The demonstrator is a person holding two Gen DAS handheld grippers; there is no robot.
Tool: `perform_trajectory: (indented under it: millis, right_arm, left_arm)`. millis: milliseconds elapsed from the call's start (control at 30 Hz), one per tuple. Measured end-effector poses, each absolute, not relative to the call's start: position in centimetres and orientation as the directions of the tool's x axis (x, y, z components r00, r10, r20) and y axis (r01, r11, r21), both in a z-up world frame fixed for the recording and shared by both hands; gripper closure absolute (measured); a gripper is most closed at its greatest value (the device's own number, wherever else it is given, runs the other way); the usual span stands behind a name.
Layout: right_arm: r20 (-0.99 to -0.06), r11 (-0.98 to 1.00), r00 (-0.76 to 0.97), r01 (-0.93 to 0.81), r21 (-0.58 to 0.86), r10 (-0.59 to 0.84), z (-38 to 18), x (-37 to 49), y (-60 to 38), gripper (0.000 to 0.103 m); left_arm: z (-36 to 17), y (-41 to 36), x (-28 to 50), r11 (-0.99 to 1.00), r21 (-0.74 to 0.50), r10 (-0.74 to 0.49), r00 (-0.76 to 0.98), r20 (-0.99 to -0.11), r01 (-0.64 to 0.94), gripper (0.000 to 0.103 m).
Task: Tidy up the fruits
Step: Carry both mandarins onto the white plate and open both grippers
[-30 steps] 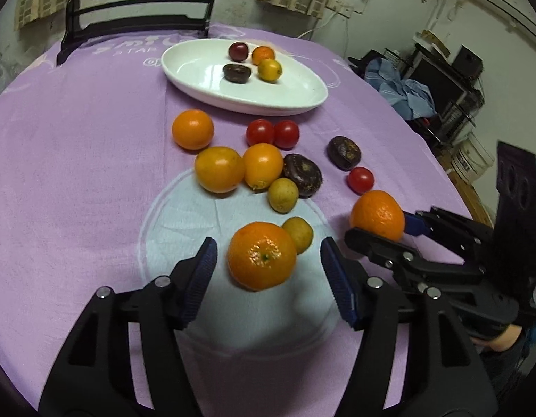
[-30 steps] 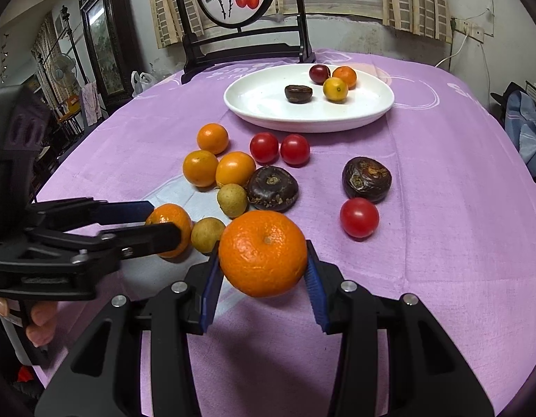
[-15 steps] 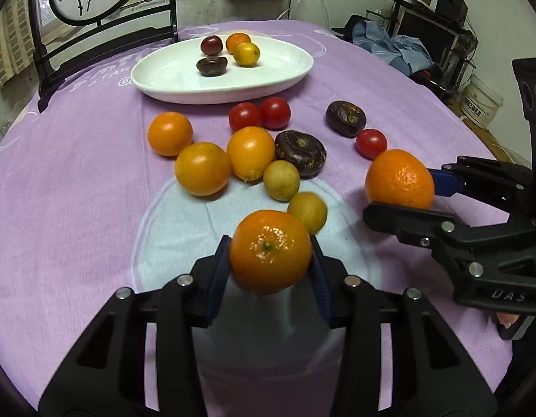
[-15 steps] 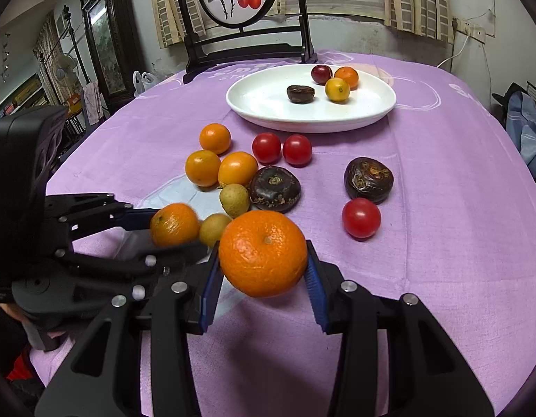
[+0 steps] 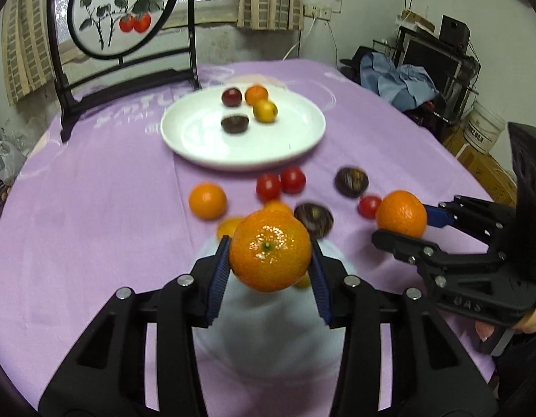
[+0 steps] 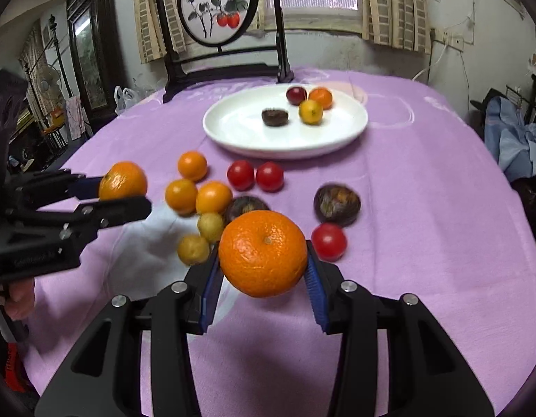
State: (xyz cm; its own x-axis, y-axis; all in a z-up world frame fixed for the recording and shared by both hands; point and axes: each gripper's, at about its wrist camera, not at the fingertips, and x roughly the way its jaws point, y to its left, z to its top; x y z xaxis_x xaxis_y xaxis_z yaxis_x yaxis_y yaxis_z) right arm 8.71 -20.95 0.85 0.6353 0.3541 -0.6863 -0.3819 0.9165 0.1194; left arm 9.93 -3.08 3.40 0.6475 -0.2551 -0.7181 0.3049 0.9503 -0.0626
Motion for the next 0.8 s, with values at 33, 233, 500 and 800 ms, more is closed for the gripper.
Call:
perform_trajectory:
  millis: [33, 233, 500, 800]
  right_arm:
    - [-0.684, 0.917, 0.643, -0.388, 0.097, 0.345, 1.5, 9.3, -20.9, 0.059]
    - [-0.667, 0.926, 0.689, -0.378, 0.004, 0.284, 3.4, 14.8, -20.2, 0.059]
    - [-0.705, 0.925, 0.658, -0.379, -0.008, 0.263, 1.5, 21.4, -18.4, 0.059]
    - [-0.739, 0.944, 0.635, -0.331, 0.002, 0.225, 0.0, 24.3, -18.2, 0.042]
  left_arm:
    - [3.8, -3.2, 10.5, 0.951, -0.063, -0.254, 0.652, -0.715, 0.302, 0.060]
    - [5.1, -3.3, 16.4, 0.966, -0.113, -0.241, 0.663, -0.708, 0.231, 0.060]
    - [2.7, -3.0, 23.5, 0.988, -0.108, -0.153, 0.634, -0.758, 0.110, 0.060]
    - [1.2, -2.7, 25.3, 0.987, -0.146, -0.153, 0.620, -0.770, 0.063, 0.044]
